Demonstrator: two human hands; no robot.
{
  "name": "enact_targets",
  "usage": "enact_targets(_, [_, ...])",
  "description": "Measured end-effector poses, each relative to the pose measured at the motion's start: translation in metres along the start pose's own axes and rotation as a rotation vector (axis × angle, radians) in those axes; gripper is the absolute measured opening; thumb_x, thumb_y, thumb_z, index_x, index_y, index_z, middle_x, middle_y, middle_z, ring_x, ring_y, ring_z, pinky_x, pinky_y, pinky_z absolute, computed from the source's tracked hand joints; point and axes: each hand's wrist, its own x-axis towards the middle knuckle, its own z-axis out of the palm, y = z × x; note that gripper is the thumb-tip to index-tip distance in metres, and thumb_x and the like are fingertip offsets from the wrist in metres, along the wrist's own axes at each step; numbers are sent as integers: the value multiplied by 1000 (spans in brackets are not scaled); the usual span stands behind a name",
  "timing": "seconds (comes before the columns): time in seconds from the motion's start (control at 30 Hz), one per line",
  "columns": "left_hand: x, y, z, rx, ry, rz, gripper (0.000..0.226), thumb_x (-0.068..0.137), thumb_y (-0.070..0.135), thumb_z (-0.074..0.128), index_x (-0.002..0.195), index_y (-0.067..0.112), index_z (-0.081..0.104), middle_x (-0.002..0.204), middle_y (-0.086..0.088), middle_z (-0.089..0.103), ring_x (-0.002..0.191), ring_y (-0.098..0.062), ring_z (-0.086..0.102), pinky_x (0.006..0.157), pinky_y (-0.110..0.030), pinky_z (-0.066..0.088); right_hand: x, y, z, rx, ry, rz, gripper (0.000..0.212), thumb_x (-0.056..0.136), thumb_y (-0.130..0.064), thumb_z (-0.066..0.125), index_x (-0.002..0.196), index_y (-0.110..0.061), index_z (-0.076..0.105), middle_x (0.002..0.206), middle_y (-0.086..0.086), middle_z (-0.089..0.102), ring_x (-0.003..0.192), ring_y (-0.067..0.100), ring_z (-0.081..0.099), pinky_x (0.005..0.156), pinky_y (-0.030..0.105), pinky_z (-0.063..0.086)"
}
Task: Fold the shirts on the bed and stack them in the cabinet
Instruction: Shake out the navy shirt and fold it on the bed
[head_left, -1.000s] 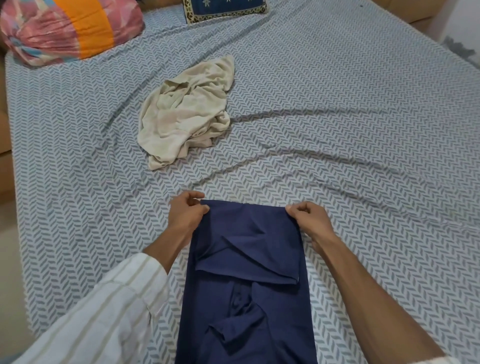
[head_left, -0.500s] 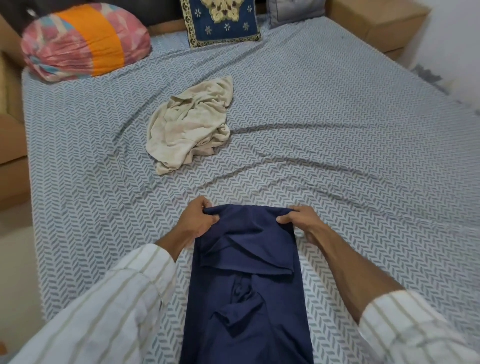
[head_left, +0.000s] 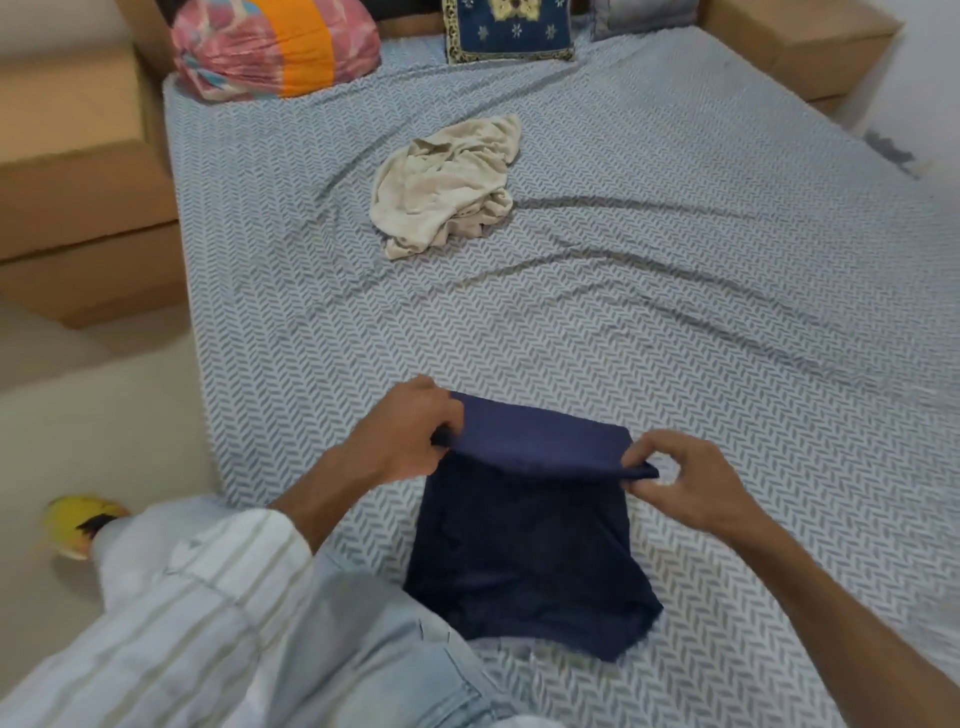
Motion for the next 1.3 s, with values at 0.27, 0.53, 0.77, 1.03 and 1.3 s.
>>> enact_targets(0.27, [-88,28,45,144,-167,139,26,52,14,65,73,27,61,72,11,54,75,-17,53,63,-30,41,-99,30,65,-240,-35,-267,34,51,-24,69,78,-37,53,83,-27,57,82,-1,58,72,42,46])
enact_targets(0.53, [-96,45,62,-143,-389,-232,15,73,30,71,87,25,73,70,12,59,68,-4,52,64,-21,40,-105,40,84,-306,-161,-76,29,67,-64,72,81,-39,67,89,-25,60,93,-3,55,80,36,39])
enact_targets(0.77, [-30,19,67,-814,158,-976,51,84,45,76,119,16,53,110,-2,59,100,-21,60,94,-39,52,6,22,71,223,154,656,47,79,-39,81,111,-13,58,110,0,62,98,18,61,86,36,52])
enact_targets(1.03, [-4,24,78,-653,275,-1139,22,80,19,69,78,22,47,81,-1,58,78,-24,57,61,-29,41,29,31,74,188,207,644,20,84,-26,73,85,-9,63,82,1,66,85,26,64,67,32,45])
enact_targets(1.3, [-29,21,69,-377,-292,-959,80,48,50,90,113,13,62,117,1,67,107,-23,64,95,-39,53,-8,8,79,-186,-183,688,84,49,-78,78,117,-33,57,113,-7,62,119,24,54,107,55,24])
